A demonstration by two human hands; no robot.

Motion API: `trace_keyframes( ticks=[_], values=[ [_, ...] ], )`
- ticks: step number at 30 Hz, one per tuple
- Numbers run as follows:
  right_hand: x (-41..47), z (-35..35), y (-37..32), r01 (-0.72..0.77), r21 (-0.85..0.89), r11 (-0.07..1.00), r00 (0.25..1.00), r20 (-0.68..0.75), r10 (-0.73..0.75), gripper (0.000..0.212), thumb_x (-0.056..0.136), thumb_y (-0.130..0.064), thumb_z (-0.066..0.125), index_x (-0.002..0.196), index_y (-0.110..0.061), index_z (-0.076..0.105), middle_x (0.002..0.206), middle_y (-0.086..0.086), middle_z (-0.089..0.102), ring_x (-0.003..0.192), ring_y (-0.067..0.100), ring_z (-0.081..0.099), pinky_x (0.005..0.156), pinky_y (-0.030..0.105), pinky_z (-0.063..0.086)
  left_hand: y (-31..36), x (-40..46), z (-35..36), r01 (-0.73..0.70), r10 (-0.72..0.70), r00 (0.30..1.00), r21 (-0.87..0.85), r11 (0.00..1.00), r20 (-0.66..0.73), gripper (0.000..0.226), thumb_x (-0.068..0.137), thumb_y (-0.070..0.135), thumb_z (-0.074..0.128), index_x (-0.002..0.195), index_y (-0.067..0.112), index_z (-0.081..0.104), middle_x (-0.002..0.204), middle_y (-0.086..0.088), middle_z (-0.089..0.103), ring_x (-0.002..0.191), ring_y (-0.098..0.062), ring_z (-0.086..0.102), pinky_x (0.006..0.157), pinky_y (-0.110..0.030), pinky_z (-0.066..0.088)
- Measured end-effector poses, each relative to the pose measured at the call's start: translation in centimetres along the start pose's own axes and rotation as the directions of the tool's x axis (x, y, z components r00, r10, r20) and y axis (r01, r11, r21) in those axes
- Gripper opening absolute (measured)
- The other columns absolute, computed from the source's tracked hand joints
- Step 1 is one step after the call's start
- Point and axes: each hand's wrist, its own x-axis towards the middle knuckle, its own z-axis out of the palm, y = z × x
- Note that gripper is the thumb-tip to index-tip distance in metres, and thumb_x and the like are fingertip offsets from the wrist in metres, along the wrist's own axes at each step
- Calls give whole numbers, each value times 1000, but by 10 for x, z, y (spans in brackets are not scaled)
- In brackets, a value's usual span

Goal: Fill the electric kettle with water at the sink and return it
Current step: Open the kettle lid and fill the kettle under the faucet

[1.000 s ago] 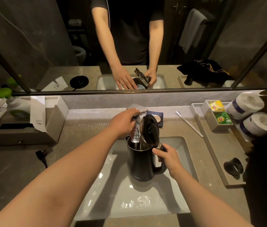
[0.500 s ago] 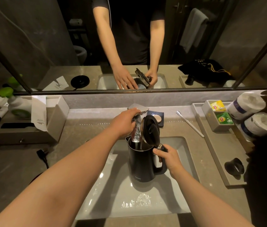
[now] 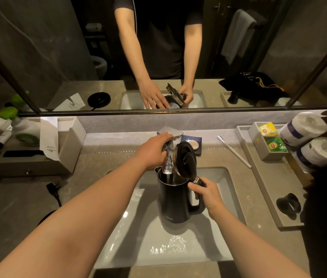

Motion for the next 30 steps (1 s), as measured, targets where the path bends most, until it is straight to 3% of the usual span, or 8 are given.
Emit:
trace_keyframes(
  ticks=[3, 16, 19, 30],
  values=[
    [0, 0, 0, -1, 1, 1000, 1000, -4, 1, 36, 74, -27, 79, 85, 4, 63, 57, 1, 60, 49, 8, 54, 55, 29, 47, 1, 0, -1, -1, 1, 1000, 2, 1000, 4, 53, 81, 11, 60, 126, 33, 44, 129, 5, 54, 111, -20, 54, 87, -42, 50],
    [-4, -2, -4, -4, 13, 1000, 1000, 2, 4, 17, 76, -21, 78, 74, -10, 65, 55, -2, 60, 55, 16, 53, 57, 33, 45, 3, -2, -2, 5, -5, 1000, 7, 1000, -4, 58, 81, 10, 58, 133, 30, 41, 140, 2, 48, 122, -22, 48, 96, -40, 44],
    [-5, -1, -3, -6, 3, 1000, 1000, 0, 6, 18, 76, -22, 78, 75, -10, 65, 55, -3, 60, 56, 16, 53, 56, 32, 46, 3, -2, -1, 0, 0, 1000, -3, 1000, -15, 56, 81, 11, 58, 130, 32, 42, 135, 4, 51, 117, -21, 51, 90, -36, 44],
    [-6, -2, -7, -8, 51, 999, 1000, -3, 8, 17, 75, -19, 79, 72, -10, 64, 57, 0, 60, 59, 20, 52, 61, 37, 44, 2, -2, 1, 34, -34, 999, 20, 999, -5, 63, 82, 11, 60, 138, 30, 38, 148, 1, 40, 130, -23, 41, 102, -40, 37]
  ],
)
